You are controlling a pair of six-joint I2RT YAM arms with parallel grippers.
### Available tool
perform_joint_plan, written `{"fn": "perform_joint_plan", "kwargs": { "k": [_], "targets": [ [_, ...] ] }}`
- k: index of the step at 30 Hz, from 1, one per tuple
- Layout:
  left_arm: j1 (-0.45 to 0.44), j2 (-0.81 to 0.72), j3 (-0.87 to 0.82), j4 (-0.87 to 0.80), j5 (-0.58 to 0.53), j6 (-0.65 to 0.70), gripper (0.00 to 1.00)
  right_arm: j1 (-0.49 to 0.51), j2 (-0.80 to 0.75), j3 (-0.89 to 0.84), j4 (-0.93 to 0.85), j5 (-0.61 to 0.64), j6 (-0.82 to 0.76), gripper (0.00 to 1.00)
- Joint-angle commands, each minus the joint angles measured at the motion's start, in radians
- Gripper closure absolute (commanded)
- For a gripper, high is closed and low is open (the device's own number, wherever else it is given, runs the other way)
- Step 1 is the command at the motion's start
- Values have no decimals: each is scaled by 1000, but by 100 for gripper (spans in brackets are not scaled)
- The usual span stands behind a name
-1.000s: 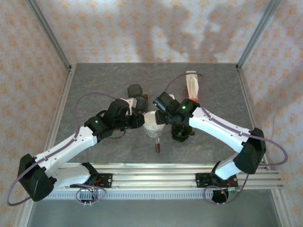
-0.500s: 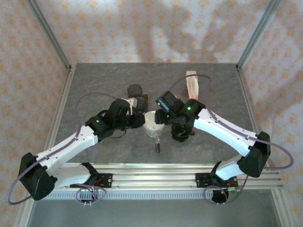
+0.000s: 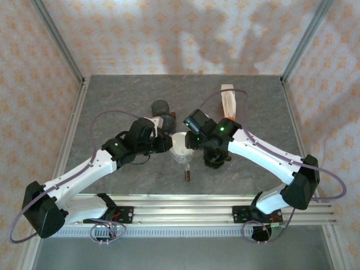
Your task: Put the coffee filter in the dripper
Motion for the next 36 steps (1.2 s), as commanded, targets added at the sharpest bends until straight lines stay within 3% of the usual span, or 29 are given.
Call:
{"fn": "perform_joint_plan", "kwargs": {
  "k": [1,15,27,36],
  "targets": [
    [-9,8,-15,10,-8,-8,81,2,2,-13,-25,54,-11,62],
    [-9,13,-17,11,-8,-6,81,2,9,-13,-27,85,-25,88],
    [-8,17,-25,23,-1,-12,81,2,15,-16,-13,75,-23,100],
    [-9,16,-26,25,1,-14,81,2,15,-20,-6,71,-23,100]
  ]
}}
